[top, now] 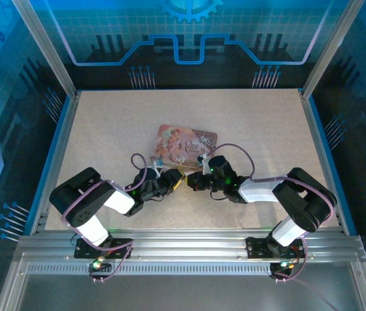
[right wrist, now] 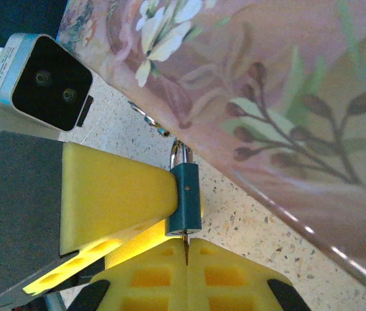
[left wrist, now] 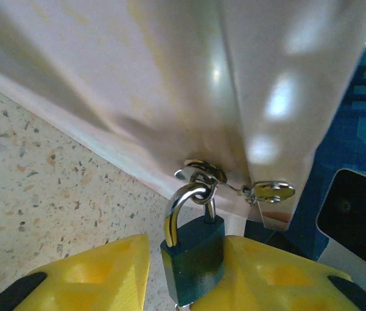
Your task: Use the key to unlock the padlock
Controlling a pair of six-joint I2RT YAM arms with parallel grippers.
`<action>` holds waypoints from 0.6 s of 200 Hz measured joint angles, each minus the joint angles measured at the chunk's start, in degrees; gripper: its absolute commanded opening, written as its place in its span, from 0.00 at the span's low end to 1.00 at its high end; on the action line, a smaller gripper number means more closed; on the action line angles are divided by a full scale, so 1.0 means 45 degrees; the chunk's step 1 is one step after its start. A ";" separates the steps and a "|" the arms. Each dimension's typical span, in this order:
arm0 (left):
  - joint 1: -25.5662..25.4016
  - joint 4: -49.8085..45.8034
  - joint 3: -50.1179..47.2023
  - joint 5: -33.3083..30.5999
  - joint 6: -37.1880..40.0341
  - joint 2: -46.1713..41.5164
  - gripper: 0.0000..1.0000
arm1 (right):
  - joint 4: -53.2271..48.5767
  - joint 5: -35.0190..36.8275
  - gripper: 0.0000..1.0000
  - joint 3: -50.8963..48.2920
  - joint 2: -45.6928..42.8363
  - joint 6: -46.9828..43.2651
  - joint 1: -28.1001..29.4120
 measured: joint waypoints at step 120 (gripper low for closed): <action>-0.0107 0.0321 -0.0005 -0.0277 -0.0170 0.0068 0.16 | -0.0180 -0.0262 0.07 0.0141 0.0000 0.2069 -0.0005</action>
